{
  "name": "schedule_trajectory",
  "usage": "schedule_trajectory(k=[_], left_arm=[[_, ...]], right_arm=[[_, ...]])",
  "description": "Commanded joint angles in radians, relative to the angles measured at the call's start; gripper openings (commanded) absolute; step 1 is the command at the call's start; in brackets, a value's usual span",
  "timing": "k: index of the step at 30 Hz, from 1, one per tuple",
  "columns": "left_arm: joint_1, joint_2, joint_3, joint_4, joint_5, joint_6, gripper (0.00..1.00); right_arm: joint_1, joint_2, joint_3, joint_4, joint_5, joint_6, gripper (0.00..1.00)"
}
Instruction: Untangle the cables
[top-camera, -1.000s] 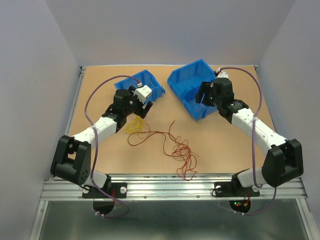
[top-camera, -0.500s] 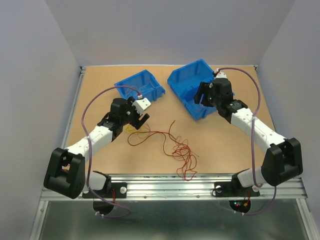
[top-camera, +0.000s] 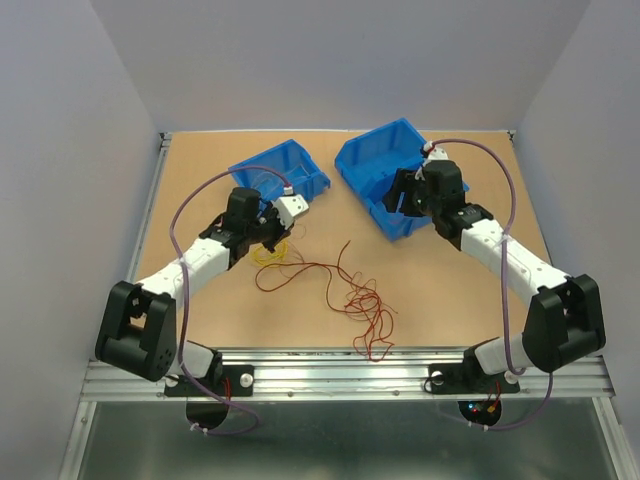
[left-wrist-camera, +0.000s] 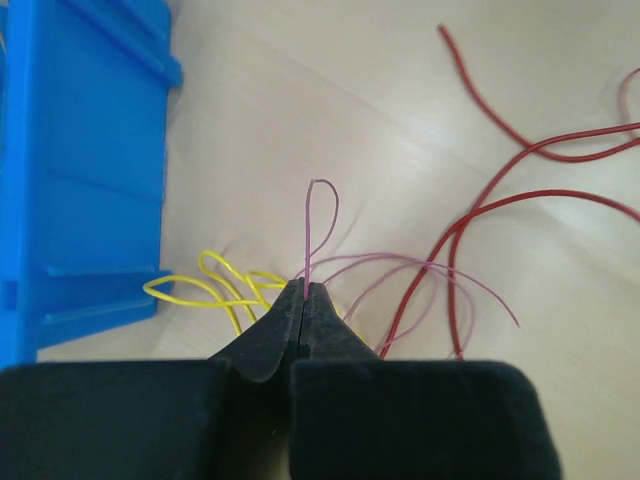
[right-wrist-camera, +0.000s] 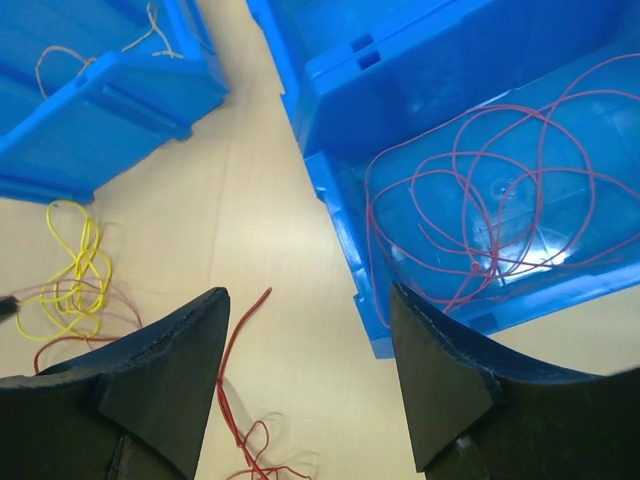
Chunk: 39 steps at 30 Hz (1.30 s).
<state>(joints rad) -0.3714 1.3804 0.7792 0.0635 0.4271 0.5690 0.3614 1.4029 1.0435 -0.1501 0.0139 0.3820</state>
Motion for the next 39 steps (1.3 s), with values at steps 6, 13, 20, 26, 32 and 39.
schedule_trajectory(k=[6, 13, 20, 26, 32, 39], left_arm=[[-0.05, -0.133, 0.285, -0.31, 0.216, 0.054, 0.0], [-0.129, -0.149, 0.609, -0.531, 0.191, -0.001, 0.0], [-0.164, -0.1, 0.871, -0.58, 0.159, -0.124, 0.0], [-0.195, -0.04, 1.147, -0.616, 0.167, -0.202, 0.0], [-0.202, -0.014, 1.295, -0.558, 0.211, -0.317, 0.0], [-0.205, -0.017, 1.319, -0.489, 0.237, -0.402, 0.0]], right_arm=[[0.06, -0.031, -0.068, 0.21, -0.129, -0.081, 0.7], [0.105, -0.131, -0.204, 0.469, -0.396, -0.115, 0.71], [0.143, -0.206, -0.319, 0.685, -0.528, -0.13, 0.72], [0.218, -0.193, -0.364, 0.776, -0.549, -0.166, 0.72], [0.292, -0.202, -0.382, 0.807, -0.543, -0.219, 0.72], [0.358, -0.134, -0.359, 0.811, -0.525, -0.252, 0.72]])
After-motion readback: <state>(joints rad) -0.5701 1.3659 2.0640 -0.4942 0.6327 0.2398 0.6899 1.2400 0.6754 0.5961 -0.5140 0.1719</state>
